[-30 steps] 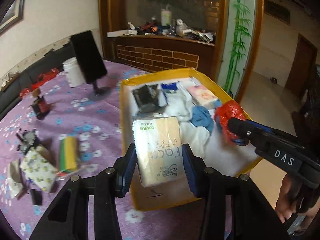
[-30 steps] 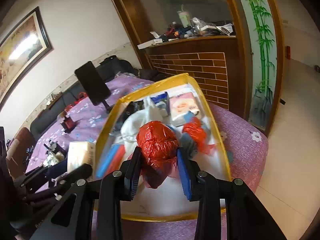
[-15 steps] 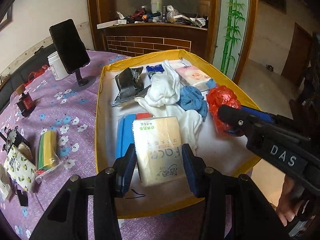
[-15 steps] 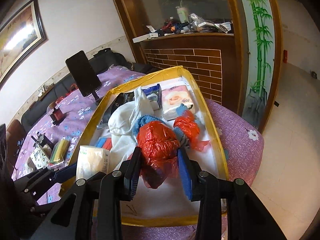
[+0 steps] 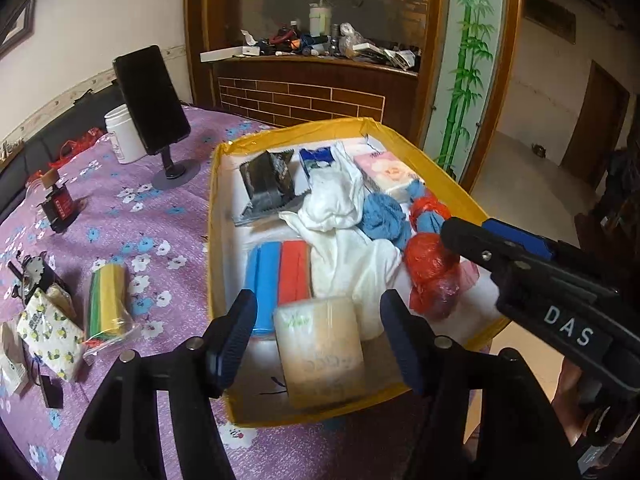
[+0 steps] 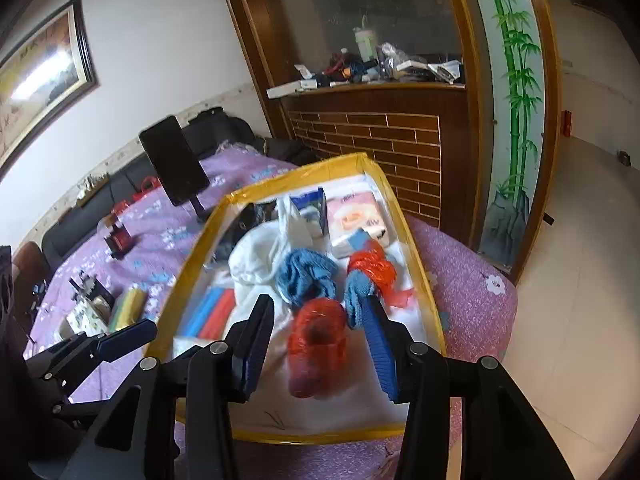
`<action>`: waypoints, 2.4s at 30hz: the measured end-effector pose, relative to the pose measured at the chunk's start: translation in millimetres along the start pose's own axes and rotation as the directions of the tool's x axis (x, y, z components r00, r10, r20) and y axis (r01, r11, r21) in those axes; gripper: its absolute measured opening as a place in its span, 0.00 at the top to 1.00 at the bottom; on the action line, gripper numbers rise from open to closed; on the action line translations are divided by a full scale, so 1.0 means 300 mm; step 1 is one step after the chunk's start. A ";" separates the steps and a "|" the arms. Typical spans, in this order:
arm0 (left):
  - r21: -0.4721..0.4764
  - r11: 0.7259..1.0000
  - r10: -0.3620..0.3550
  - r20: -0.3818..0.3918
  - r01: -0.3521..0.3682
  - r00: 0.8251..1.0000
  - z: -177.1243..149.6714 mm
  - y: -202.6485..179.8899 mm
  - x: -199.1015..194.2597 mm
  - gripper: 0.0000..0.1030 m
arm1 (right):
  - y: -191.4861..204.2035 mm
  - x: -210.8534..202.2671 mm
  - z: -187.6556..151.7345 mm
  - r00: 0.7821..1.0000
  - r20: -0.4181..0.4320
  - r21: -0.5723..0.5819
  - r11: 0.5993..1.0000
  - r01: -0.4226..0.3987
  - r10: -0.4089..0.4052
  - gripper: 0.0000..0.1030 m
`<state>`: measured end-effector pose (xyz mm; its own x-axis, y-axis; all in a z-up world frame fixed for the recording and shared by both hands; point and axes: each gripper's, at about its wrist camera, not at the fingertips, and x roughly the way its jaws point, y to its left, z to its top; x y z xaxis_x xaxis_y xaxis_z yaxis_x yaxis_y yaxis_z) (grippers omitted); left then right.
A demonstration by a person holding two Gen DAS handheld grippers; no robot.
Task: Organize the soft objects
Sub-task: 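Lower both items into the tray and open both grippers, then move both open grippers back over the items on the table, then grasp the white red-printed plastic bag with the left gripper while the right gripper grasps the yellow-patterned tissue pack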
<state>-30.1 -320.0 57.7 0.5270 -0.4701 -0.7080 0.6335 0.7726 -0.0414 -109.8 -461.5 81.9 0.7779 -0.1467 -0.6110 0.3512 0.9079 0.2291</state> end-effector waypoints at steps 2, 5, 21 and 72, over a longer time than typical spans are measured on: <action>-0.012 1.000 -0.006 0.005 0.006 1.000 0.007 0.011 -0.018 0.39 | 0.013 -0.021 0.006 1.000 0.017 -0.005 1.000 -0.017 0.017 0.52; -0.023 1.000 0.005 0.027 -0.004 1.000 0.014 0.031 -0.058 0.39 | 0.042 -0.041 0.007 0.999 0.032 -0.027 0.999 -0.032 0.033 0.52; -0.187 0.979 0.092 0.060 -0.080 0.994 -0.045 0.310 -0.250 0.39 | 0.294 -0.046 -0.050 0.985 -0.022 -0.176 0.969 -0.171 0.169 0.52; -0.469 0.765 0.461 -0.078 -0.441 0.884 -0.227 0.961 -0.333 0.61 | 1.014 0.339 -0.189 0.863 -0.375 -0.565 0.654 -0.503 0.339 0.37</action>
<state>61.3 -21.2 68.7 0.7137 -0.0258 -0.6999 -0.0134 0.9986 -0.0504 46.6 -177.9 46.5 0.5945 0.3283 -0.7340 -0.4560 0.8895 0.0285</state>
